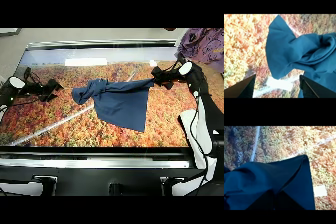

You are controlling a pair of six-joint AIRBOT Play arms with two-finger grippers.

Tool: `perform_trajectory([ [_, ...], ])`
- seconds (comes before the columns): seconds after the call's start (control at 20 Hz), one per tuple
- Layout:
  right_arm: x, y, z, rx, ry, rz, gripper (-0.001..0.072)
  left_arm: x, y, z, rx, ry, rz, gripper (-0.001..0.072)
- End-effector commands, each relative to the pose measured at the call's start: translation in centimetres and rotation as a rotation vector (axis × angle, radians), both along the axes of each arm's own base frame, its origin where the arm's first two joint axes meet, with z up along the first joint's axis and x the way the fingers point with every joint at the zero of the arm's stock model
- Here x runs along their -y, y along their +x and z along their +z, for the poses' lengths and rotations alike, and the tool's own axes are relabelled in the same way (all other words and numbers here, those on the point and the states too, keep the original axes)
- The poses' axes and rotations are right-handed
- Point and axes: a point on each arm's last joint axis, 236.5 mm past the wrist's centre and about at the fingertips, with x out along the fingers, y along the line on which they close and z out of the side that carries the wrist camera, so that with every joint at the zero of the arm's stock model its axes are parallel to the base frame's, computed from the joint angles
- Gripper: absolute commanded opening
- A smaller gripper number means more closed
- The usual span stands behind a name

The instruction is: Fold the clothes and pants, and hang the long-sleeved shirts on hangers.

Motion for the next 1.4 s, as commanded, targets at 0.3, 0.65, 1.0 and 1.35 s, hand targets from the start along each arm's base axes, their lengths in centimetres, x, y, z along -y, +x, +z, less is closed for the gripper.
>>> perform_trajectory([
  [0.3, -0.1, -1.0, 0.3, -0.019, -0.021, 0.034, 0.003, 7.0, -1.5, -8.0, -0.155, -0.071, -0.147, 0.061],
  [0.65, -0.1, -1.2, 0.2, -0.028, -0.021, 0.038, 0.003, 7.6, 0.3, -9.5, -0.104, -0.055, -0.108, 0.0608],
  [1.0, -0.3, -1.3, 0.5, -0.031, -0.011, 0.034, 0.003, 9.3, 1.0, -9.8, -0.095, -0.16, -0.09, 0.0021],
  [1.35, 3.1, -1.6, 16.2, 0.354, -0.098, -0.008, 0.003, 1.5, 4.3, 14.6, 0.433, -0.045, -0.106, 0.0019],
])
